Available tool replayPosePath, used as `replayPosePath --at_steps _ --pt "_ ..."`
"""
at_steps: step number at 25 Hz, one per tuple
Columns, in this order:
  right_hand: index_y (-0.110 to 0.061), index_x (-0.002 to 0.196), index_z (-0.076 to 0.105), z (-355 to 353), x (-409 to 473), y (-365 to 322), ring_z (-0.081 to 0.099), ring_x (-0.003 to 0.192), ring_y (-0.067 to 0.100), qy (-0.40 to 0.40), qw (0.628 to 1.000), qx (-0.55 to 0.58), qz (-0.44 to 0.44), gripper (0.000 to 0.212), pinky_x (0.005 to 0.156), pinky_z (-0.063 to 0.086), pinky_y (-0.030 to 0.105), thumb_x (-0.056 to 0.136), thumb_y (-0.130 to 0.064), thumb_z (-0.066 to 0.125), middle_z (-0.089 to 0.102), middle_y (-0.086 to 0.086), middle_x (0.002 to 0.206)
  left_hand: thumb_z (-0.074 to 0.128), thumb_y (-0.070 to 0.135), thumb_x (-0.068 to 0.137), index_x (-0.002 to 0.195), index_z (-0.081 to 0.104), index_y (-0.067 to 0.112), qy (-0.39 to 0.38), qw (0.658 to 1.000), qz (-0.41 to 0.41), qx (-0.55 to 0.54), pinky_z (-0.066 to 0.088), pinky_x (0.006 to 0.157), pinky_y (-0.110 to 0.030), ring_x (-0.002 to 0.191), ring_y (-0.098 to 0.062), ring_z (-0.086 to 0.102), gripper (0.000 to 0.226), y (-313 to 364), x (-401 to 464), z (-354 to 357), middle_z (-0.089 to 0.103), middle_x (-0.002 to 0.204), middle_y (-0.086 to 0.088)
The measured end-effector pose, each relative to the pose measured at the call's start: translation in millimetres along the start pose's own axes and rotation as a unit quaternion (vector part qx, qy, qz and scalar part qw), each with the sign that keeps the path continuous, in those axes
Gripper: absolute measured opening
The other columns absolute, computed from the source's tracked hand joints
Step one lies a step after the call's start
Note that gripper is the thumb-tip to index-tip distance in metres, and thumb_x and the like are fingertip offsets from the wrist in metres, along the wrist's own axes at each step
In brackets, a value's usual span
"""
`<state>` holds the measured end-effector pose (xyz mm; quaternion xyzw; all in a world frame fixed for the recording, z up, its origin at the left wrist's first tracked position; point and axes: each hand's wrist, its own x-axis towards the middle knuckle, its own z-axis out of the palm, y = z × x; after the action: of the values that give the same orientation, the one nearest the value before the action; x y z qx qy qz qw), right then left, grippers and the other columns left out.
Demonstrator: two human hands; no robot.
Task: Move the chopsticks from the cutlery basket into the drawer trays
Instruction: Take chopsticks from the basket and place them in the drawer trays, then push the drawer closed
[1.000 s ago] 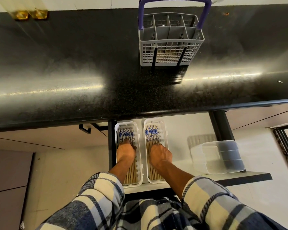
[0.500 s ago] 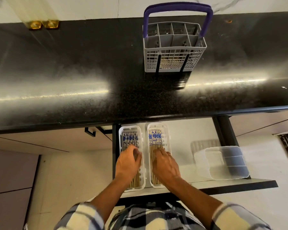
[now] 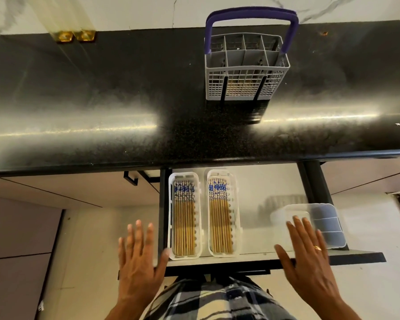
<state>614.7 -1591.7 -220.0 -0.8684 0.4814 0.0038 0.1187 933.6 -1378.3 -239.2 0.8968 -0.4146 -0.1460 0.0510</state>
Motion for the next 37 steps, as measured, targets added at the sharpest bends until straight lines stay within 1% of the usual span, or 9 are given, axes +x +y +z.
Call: replayPosePath --at_steps 5,10,12,15,20,22,25,30,37 --pt "0.0 0.149 0.03 -14.5 -30.4 56.2 0.018 0.148 0.035 0.019 0.975 0.04 0.217 0.099 0.118 0.016 0.054 0.082 -0.073 0.025 0.024 0.02 0.159 0.029 0.088 0.072 0.156 0.007 0.02 -0.002 0.981 -0.152 -0.12 0.007 0.121 -0.046 0.151 -0.02 -0.005 0.11 -22.0 -28.3 -13.4 -0.003 0.164 -0.005" --pt "-0.012 0.155 0.01 -41.9 -19.1 54.6 0.006 0.152 0.024 0.03 0.904 0.208 0.373 0.102 0.121 0.015 0.049 0.083 -0.06 0.064 0.001 0.004 0.166 0.08 0.049 0.056 0.155 0.007 0.022 -0.003 0.907 -0.253 -0.336 0.029 0.115 -0.05 0.145 -0.032 0.027 0.126 -16.8 -33.3 -18.2 0.01 0.164 -0.004" --pt "-0.014 0.156 0.007 -40.2 -17.8 54.7 -0.003 0.152 0.021 -0.02 0.933 0.169 0.318 0.111 0.122 0.004 0.047 0.077 -0.056 0.072 -0.004 0.003 0.166 0.082 0.052 0.055 0.155 0.011 0.024 -0.015 0.916 -0.245 -0.316 0.031 0.114 -0.05 0.143 -0.033 0.029 0.126 -14.8 -36.6 -15.2 0.013 0.163 -0.006" --pt "-0.018 0.155 -0.001 -20.5 -20.9 52.9 -0.017 0.15 0.016 -0.102 0.982 0.068 0.143 0.122 0.12 -0.009 0.036 0.069 -0.08 0.06 -0.012 0.005 0.164 0.058 0.079 0.07 0.152 0.024 0.026 -0.024 0.993 -0.061 -0.095 0.011 0.12 -0.046 0.15 -0.028 0.012 0.103 -8.7 -38.0 -4.9 0.016 0.163 -0.008" --pt "-0.009 0.154 0.018 -2.5 -13.3 46.9 0.003 0.152 0.023 -0.132 0.991 -0.005 -0.016 0.097 0.123 -0.005 0.034 0.087 -0.078 0.028 0.002 0.008 0.165 0.025 0.061 0.097 0.147 0.032 0.023 0.0 0.986 0.166 0.001 0.006 0.12 -0.038 0.152 -0.016 0.003 0.063 0.8 -27.5 2.5 0.026 0.159 0.0" --pt "-0.014 0.156 0.008 -4.4 -5.4 46.8 0.001 0.152 0.022 -0.105 0.993 -0.006 -0.045 0.093 0.122 -0.007 0.031 0.089 -0.076 0.026 -0.003 0.004 0.166 0.02 0.057 0.1 0.148 0.027 0.021 0.014 0.983 0.183 0.014 0.008 0.119 -0.04 0.152 -0.017 0.004 0.061 3.2 -19.9 3.4 0.012 0.164 0.005" --pt "-0.017 0.157 0.001 -11.0 9.8 43.9 -0.004 0.152 0.017 -0.063 0.996 -0.003 -0.067 0.091 0.122 -0.007 0.029 0.089 -0.074 0.027 -0.005 0.001 0.165 0.019 0.053 0.101 0.151 0.023 0.018 0.015 0.985 0.172 0.024 0.009 0.119 -0.039 0.151 -0.019 0.007 0.061 10.5 -8.9 -0.3 0.028 0.158 -0.006" --pt "-0.009 0.151 0.024 -14.4 39.2 36.0 0.001 0.152 0.02 -0.06 0.995 -0.016 -0.082 0.087 0.122 -0.002 0.032 0.09 -0.07 0.029 0.021 0.013 0.16 0.03 0.065 0.094 0.155 0.013 0.018 0.019 0.986 0.166 0.028 0.003 0.121 -0.037 0.151 -0.023 0.006 0.079 25.2 25.6 -15.1 0.02 0.161 -0.01" --pt "-0.005 0.152 0.025 -8.1 84.0 18.6 0.015 0.15 0.032 -0.029 0.985 -0.062 -0.158 0.086 0.12 0.016 0.049 0.092 -0.066 0.029 0.022 0.017 0.16 0.052 0.079 0.072 0.156 0.001 0.014 0.008 0.976 0.203 0.077 0.005 0.12 -0.045 0.151 -0.03 0.0 0.117 67.4 85.2 -22.9 0.004 0.163 -0.015"
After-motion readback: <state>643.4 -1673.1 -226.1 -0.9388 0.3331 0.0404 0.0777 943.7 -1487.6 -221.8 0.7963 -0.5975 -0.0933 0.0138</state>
